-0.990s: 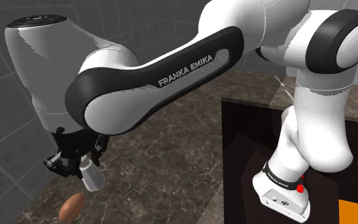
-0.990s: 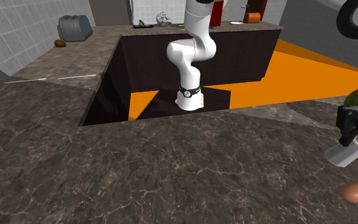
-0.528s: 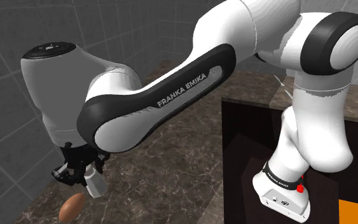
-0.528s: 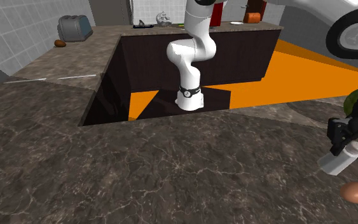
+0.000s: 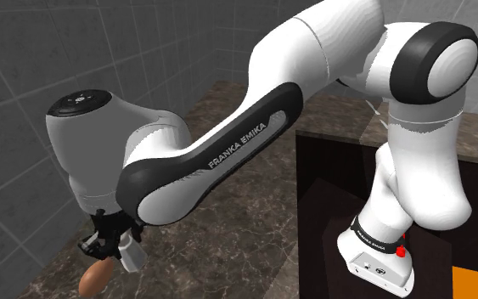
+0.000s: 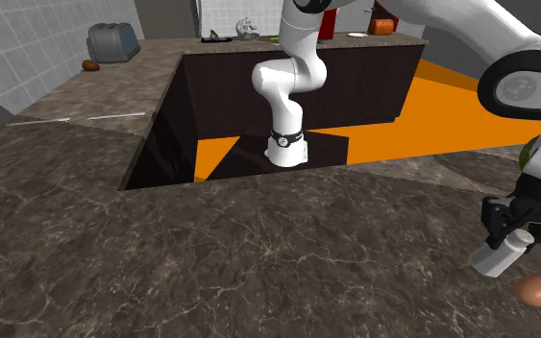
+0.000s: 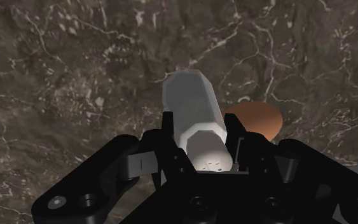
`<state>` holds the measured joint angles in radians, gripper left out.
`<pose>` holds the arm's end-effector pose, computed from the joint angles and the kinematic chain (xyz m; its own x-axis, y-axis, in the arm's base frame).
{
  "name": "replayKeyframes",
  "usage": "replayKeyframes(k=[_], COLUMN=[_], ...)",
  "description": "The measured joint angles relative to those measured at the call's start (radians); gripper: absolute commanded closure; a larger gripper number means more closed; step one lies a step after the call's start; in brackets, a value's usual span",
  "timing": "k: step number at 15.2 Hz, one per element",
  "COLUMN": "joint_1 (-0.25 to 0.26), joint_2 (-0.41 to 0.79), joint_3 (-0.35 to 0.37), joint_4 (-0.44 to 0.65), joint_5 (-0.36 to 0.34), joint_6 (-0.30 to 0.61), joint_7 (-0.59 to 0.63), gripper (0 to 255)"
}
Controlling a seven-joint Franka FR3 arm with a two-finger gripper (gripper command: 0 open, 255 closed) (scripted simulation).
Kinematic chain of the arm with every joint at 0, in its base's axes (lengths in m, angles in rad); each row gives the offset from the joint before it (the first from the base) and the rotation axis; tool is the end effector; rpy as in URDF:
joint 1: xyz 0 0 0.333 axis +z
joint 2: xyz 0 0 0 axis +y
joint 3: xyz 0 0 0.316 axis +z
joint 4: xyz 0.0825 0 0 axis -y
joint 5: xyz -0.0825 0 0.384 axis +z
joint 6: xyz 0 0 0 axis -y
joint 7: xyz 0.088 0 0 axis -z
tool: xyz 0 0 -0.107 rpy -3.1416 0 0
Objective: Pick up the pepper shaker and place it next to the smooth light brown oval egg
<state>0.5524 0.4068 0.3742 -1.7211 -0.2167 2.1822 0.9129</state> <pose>0.4240 0.5108 0.3715 0.9919 0.0945 0.0854 0.0983 -0.9943 -0.0416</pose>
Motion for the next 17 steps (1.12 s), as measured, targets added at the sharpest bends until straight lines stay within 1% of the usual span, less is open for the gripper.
replayKeyframes(k=[3,8,9,15,17], joint_1=[0.001,0.001,0.001,0.001,-0.004], joint_2=[0.011,0.013,0.013,0.012,-0.013], joint_3=[-0.003,-0.004,-0.004,-0.004,0.002], joint_4=[-0.013,-0.014,-0.014,-0.014,-0.007], joint_5=[-0.006,-0.007,-0.007,-0.007,0.005], joint_6=[0.023,0.027,0.027,0.027,-0.005], joint_7=[0.004,0.005,0.005,0.005,-0.003], gripper=[255,255,0,0,0])
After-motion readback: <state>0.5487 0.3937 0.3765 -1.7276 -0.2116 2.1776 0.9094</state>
